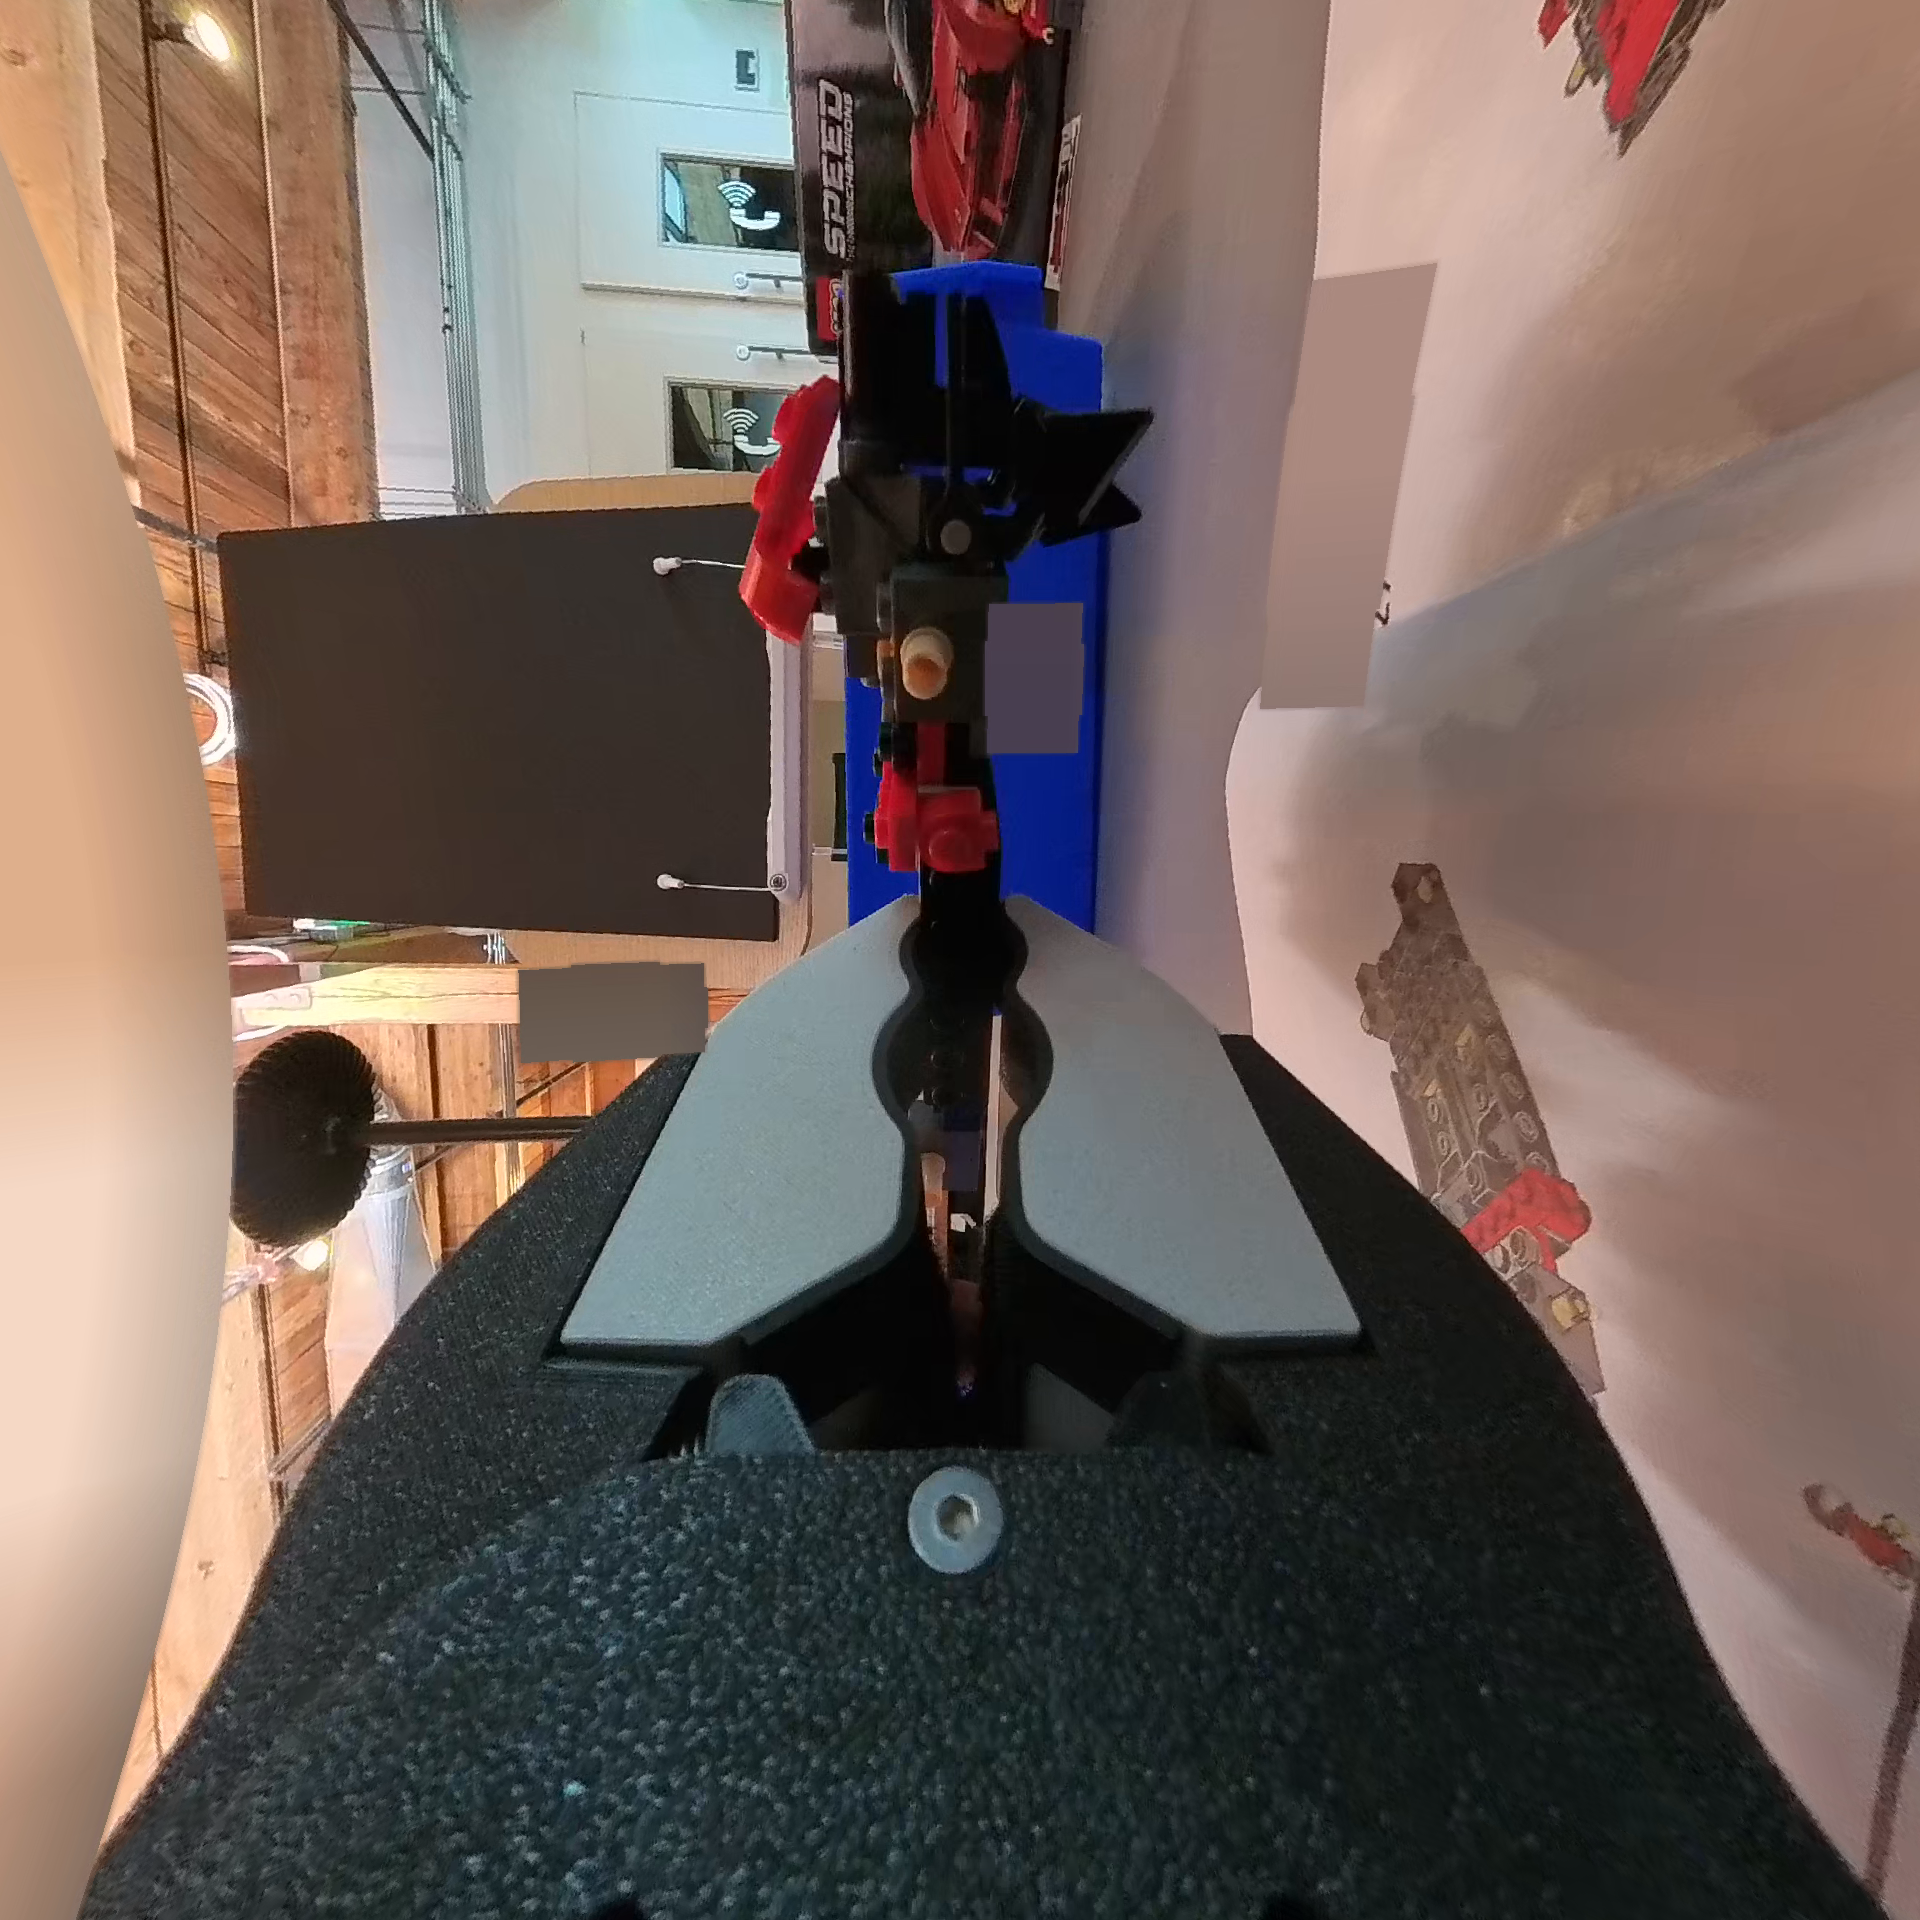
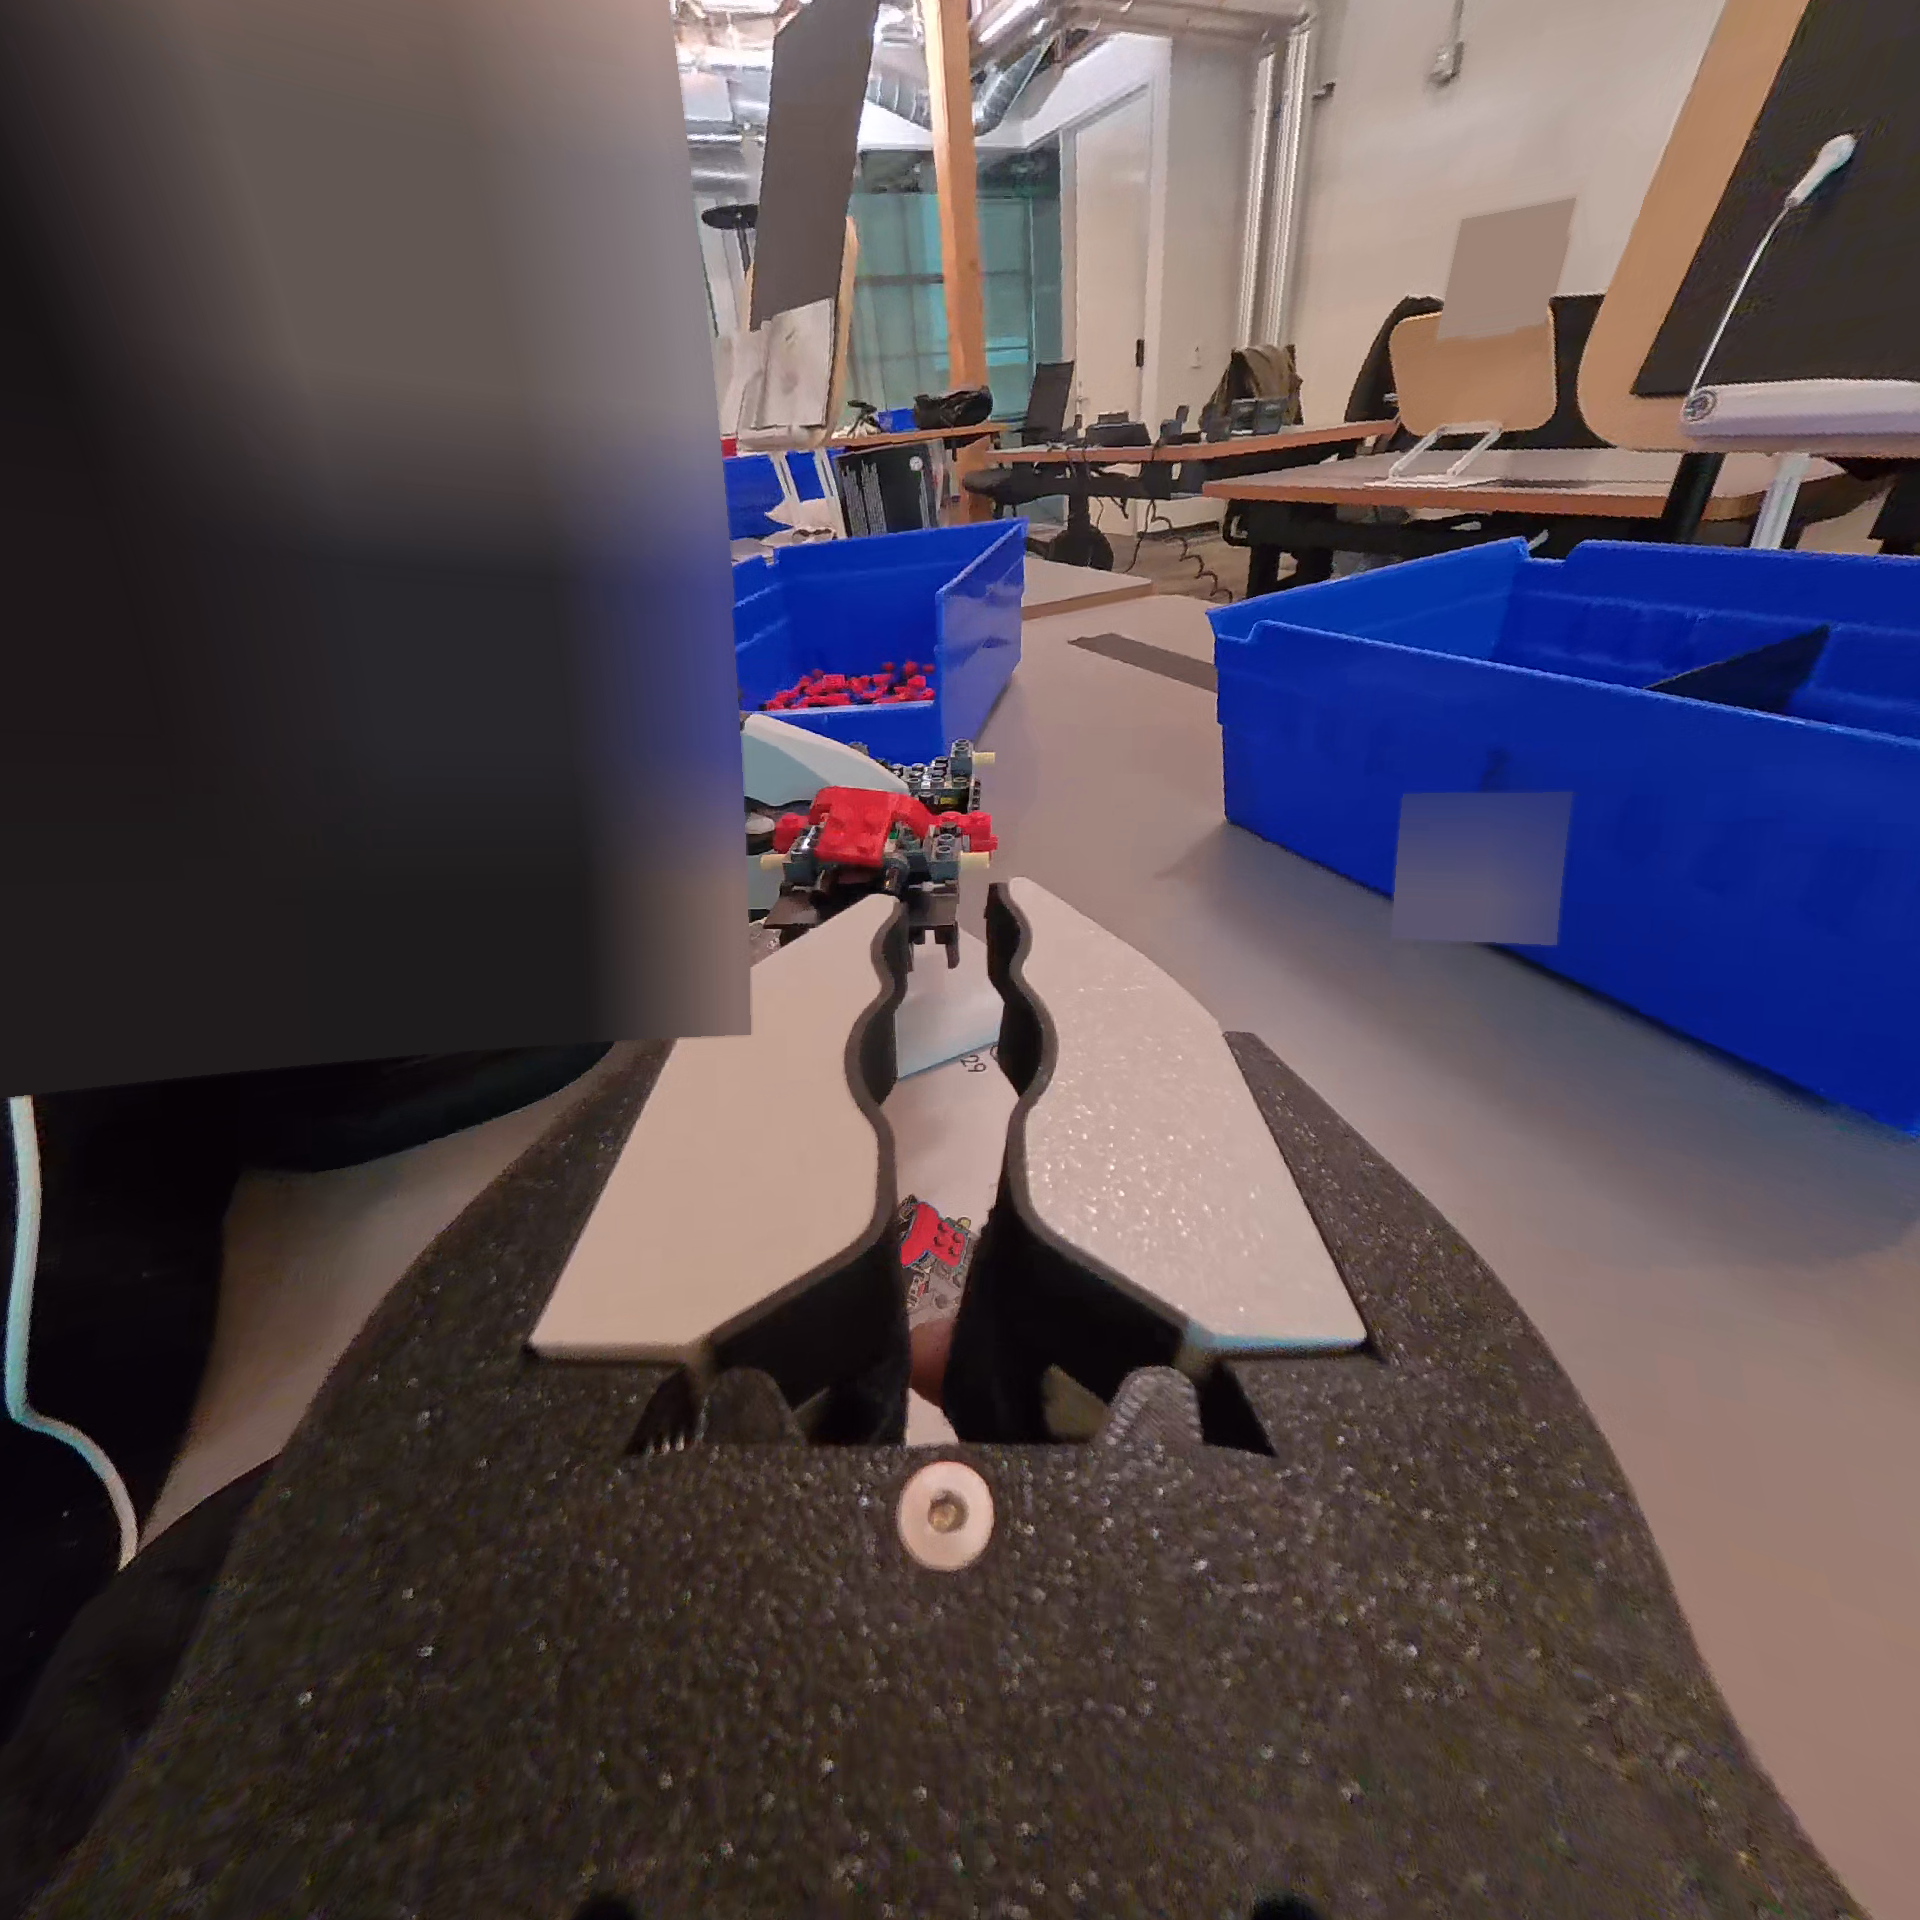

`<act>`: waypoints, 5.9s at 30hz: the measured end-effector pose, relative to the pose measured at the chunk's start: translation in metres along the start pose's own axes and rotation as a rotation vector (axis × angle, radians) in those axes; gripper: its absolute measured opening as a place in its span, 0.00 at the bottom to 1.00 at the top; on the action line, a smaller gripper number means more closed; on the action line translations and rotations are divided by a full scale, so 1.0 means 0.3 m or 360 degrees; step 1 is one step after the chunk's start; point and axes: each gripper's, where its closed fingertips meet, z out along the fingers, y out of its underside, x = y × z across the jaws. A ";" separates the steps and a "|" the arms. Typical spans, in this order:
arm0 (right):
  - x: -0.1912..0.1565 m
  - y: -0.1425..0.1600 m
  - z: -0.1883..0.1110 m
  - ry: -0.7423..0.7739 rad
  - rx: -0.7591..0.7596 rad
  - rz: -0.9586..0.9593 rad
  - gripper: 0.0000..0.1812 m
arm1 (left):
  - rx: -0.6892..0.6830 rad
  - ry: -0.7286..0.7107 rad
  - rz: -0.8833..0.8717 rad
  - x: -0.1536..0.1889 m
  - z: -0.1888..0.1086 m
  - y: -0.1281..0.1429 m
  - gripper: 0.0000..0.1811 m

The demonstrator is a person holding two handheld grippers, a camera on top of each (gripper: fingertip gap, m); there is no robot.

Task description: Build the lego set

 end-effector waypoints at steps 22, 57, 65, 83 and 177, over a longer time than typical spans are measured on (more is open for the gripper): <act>-0.082 0.062 0.213 0.0090 -0.0398 0.0055 0.14 | -0.0012 -0.0002 0.0004 -0.002 -0.001 0.007 0.04; -0.101 0.073 0.138 -0.0275 -0.0729 0.0127 0.09 | 0.0005 -0.0029 0.0060 -0.007 -0.007 -0.003 0.04; -0.105 0.048 0.145 -0.0292 -0.0752 0.0038 0.09 | 0.0002 -0.0035 0.0072 -0.010 -0.008 -0.003 0.04; -0.102 0.041 0.142 -0.0268 -0.0620 0.0244 0.09 | 0.0013 -0.0032 0.0029 -0.012 -0.009 -0.005 0.04; -0.027 0.009 0.121 0.0059 -0.0642 0.0011 0.09 | -0.0006 -0.0006 -0.0038 -0.010 -0.006 0.008 0.04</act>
